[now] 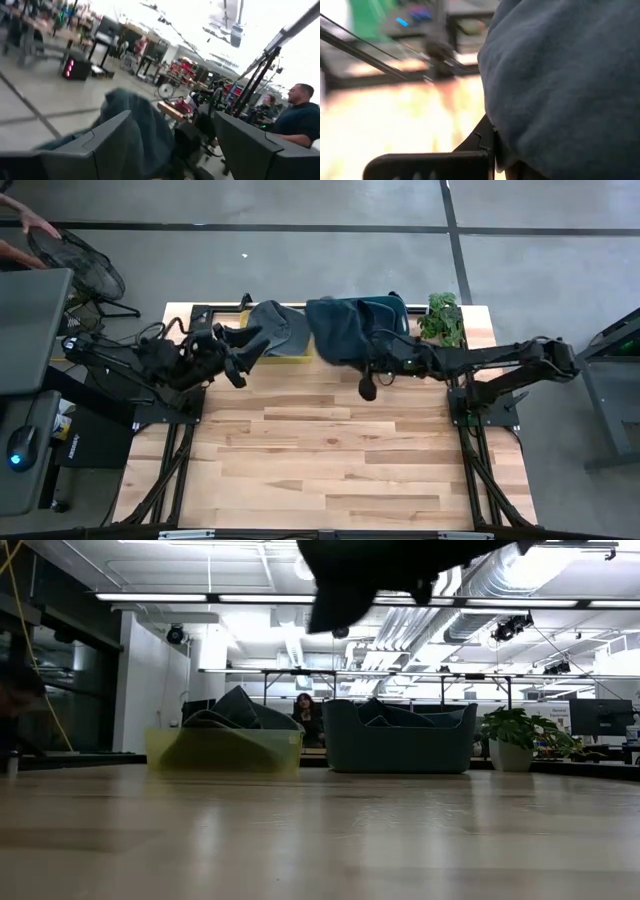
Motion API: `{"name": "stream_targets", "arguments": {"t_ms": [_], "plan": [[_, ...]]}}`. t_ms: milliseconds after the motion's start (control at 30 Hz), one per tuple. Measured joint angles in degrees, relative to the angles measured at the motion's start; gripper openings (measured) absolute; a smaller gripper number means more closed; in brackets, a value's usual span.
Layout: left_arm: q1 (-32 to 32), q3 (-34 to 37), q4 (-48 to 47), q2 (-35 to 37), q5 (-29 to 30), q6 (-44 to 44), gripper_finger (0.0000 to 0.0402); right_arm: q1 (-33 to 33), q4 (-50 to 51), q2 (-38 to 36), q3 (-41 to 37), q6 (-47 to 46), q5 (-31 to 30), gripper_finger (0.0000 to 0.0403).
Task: Pick & Place hat
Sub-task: Put the blue cap into the blue bin
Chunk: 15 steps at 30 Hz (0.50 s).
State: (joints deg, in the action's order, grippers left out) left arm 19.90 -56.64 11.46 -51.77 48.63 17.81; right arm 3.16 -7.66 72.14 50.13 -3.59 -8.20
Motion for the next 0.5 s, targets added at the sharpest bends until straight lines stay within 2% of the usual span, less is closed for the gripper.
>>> {"name": "stream_targets", "arguments": {"t_ms": [267,500], "plan": [[-0.1,0.1,-4.7,-2.7,3.5,18.0,0.0279,0.0,15.5,-5.4,0.0,10.6,-15.7,0.0001],[-0.1,0.0,-4.4,-7.6,7.0,29.3,0.028,-1.1,22.3,-6.1,0.0,20.1,-27.2,0.0001]]}}
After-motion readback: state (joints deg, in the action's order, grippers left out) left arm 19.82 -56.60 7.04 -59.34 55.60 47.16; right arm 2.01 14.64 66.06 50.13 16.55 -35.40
